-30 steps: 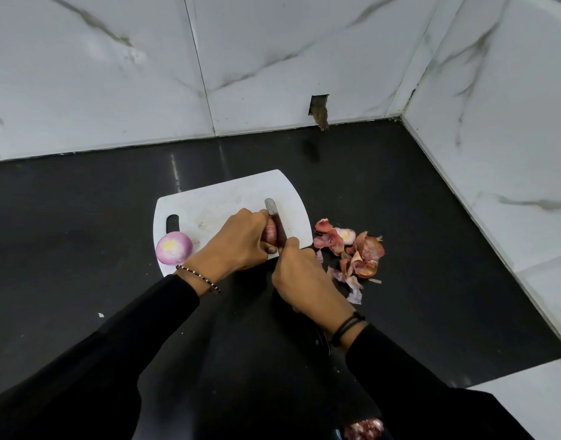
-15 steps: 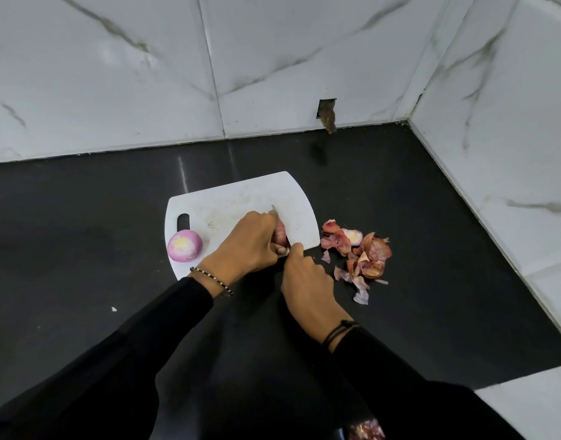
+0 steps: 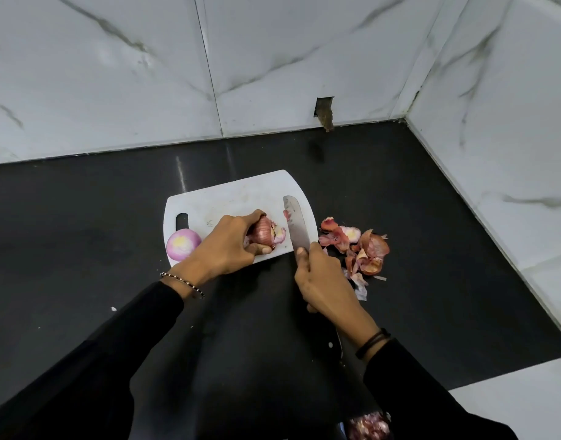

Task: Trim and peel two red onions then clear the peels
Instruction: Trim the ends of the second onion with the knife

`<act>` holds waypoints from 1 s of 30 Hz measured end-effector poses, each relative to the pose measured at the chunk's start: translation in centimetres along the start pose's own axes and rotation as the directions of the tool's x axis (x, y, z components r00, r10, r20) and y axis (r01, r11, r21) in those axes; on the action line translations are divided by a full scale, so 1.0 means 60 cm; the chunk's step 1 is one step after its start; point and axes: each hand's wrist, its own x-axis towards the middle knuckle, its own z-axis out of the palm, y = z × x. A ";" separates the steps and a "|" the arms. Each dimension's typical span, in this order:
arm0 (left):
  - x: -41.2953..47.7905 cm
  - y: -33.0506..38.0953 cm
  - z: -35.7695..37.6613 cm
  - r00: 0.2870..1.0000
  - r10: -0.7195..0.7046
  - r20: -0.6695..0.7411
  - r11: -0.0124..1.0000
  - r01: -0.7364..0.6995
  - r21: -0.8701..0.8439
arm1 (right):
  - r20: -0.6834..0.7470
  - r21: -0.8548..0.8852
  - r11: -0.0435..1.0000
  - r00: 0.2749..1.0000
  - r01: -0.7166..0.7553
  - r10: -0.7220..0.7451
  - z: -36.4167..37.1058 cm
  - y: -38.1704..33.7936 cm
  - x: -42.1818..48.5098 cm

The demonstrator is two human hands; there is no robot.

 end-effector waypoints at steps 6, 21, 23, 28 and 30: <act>-0.003 -0.001 0.005 0.999 0.024 -0.030 1.000 -0.024 -0.017 | 0.042 -0.004 0.999 0.998 0.053 -0.053 0.008 -0.022 -0.020; 0.020 0.042 0.008 0.999 0.036 -0.006 0.988 -0.034 0.152 | 0.098 -0.126 0.992 0.995 0.000 0.012 0.007 -0.038 -0.005; 0.022 0.038 0.006 1.000 0.030 0.004 0.986 -0.030 0.164 | 0.120 -0.138 0.990 0.993 -0.004 0.021 0.006 -0.034 -0.016; 0.025 0.034 0.006 1.000 0.031 -0.001 0.986 -0.030 0.162 | 0.108 -0.184 0.983 0.993 -0.016 0.036 0.006 -0.041 -0.016; 0.027 0.035 0.005 1.000 0.020 0.001 0.984 -0.020 0.175 | 0.102 -0.198 0.980 0.994 -0.024 0.045 0.007 -0.043 -0.013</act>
